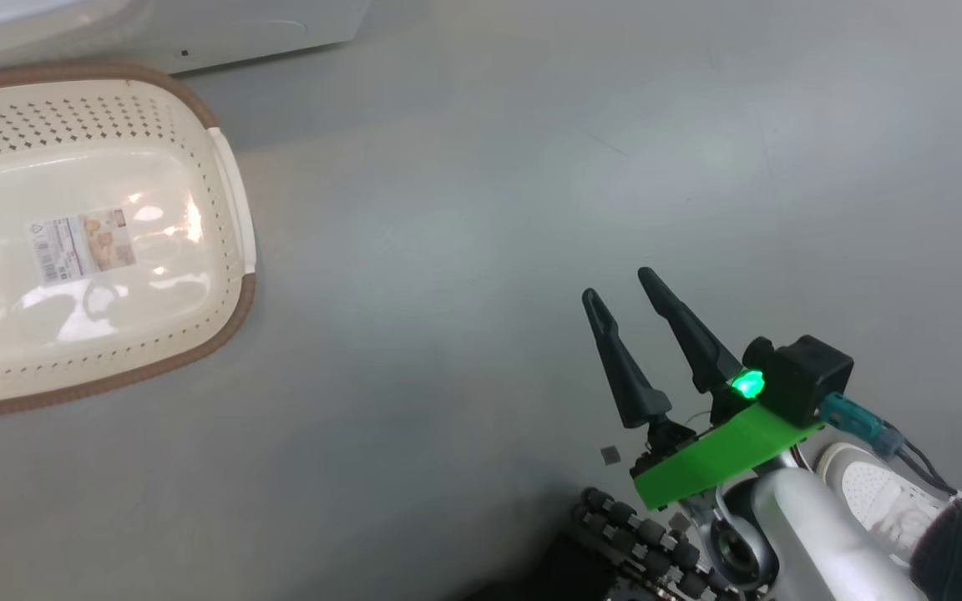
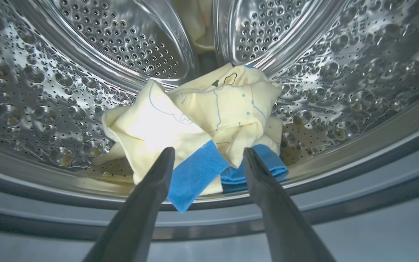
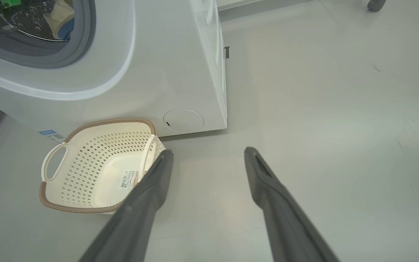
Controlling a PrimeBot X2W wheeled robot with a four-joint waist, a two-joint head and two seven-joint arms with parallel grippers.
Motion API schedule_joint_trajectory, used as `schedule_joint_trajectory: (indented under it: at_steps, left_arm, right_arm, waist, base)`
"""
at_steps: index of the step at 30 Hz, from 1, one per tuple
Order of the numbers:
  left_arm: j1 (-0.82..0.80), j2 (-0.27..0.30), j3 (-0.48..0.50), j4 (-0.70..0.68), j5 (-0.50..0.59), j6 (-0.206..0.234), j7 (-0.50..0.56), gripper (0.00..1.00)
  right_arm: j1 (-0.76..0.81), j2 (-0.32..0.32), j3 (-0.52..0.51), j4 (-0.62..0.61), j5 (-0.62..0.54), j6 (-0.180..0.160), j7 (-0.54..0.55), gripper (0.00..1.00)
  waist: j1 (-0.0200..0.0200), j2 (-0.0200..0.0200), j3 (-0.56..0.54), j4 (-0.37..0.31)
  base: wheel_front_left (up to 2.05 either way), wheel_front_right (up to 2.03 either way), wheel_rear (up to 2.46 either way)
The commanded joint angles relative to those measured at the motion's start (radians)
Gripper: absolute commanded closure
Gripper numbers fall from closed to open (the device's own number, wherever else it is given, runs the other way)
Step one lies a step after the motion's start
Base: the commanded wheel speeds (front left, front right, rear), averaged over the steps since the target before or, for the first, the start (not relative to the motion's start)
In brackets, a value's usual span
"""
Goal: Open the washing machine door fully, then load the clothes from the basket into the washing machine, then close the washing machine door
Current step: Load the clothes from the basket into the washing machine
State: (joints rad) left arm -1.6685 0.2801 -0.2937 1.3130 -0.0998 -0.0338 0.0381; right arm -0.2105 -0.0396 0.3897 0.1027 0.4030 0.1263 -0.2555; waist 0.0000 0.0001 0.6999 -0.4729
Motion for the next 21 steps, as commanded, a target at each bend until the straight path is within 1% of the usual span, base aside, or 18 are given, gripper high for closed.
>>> schedule_joint_trajectory:
  at_steps: [1, 7, 11, 21]
  left_arm:
    - [-0.018, 0.014, 0.004, -0.029, -0.010, 0.008, -0.012, 0.00]
    - [0.026, -0.010, 0.022, -0.028, -0.048, 0.006, -0.058, 0.00]
    - [0.058, -0.026, 0.031, -0.028, -0.071, -0.004, -0.089, 0.00]
    - [0.156, -0.074, 0.048, -0.028, -0.128, -0.046, -0.190, 0.00]
  right_arm:
    - [0.015, -0.011, 0.008, -0.020, -0.009, 0.004, -0.006, 0.00]
    - [0.007, -0.011, -0.007, -0.012, -0.028, 0.004, -0.006, 0.00]
    - [0.002, -0.011, -0.021, -0.009, -0.042, 0.004, -0.006, 0.00]
    - [-0.004, -0.011, -0.061, -0.001, -0.079, 0.004, -0.006, 0.00]
  waist:
    - [0.0000, -0.0001, -0.012, 0.012]
    - [0.0000, -0.0001, -0.053, 0.047]
    - [0.0000, -0.0001, -0.082, 0.072]
    - [0.0000, -0.0001, -0.159, 0.142]
  base:
    - [0.00, 0.00, 0.00]
    - [0.00, 0.00, 0.00]
    - [0.00, 0.00, 0.00]
    - [0.00, 0.00, 0.00]
